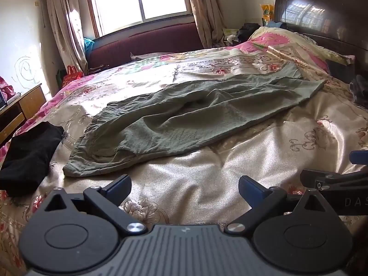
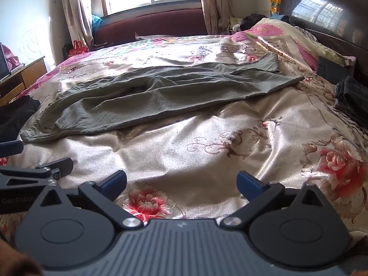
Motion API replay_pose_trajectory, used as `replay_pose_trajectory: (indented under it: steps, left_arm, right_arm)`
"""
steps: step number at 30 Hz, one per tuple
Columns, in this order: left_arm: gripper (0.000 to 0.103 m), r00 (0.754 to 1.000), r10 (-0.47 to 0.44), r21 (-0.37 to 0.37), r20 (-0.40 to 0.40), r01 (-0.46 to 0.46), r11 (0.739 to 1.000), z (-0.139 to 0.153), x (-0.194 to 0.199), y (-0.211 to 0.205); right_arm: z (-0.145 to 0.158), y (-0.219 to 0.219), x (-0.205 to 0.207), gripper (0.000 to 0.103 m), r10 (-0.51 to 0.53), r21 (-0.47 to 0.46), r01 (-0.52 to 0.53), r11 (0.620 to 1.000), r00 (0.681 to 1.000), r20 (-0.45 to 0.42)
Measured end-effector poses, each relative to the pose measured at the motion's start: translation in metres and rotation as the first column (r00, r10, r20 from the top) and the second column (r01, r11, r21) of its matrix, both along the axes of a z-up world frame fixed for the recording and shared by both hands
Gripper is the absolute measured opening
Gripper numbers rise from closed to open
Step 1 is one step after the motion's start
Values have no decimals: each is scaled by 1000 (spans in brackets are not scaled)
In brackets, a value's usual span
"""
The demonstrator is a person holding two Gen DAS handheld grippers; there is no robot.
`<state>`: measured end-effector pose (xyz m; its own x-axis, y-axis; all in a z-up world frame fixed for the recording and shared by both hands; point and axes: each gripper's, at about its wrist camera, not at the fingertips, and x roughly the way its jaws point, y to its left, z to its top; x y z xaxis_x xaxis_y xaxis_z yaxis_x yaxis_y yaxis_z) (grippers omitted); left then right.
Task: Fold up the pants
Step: 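Move both grippers toward the waistband of the olive-green pants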
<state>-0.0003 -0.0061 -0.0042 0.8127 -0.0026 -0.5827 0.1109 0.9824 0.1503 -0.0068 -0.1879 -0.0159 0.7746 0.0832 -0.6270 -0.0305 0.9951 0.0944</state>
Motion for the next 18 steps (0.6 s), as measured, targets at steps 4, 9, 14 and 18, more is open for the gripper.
replay_pose_trajectory:
  steps: [4, 9, 14, 18]
  left_arm:
    - [103, 1000, -1, 1, -5, 1, 1000, -1, 2, 1]
    - [103, 1000, -3, -2, -10, 3, 1000, -3, 4, 1]
    - [103, 1000, -6, -4, -5, 6, 1000, -5, 6, 2]
    - [103, 1000, -1, -10, 7, 1, 1000, -2, 11, 8]
  right_arm:
    - [-1, 0, 0, 101, 2, 2, -2, 1000, 1000, -6]
    - [-3, 0, 2, 101, 2, 3, -2, 1000, 1000, -15]
    - [-4, 3, 8, 101, 3, 1, -3, 1000, 1000, -18]
    - [1, 9, 14, 101, 26, -7, -26, 1000, 1000, 4]
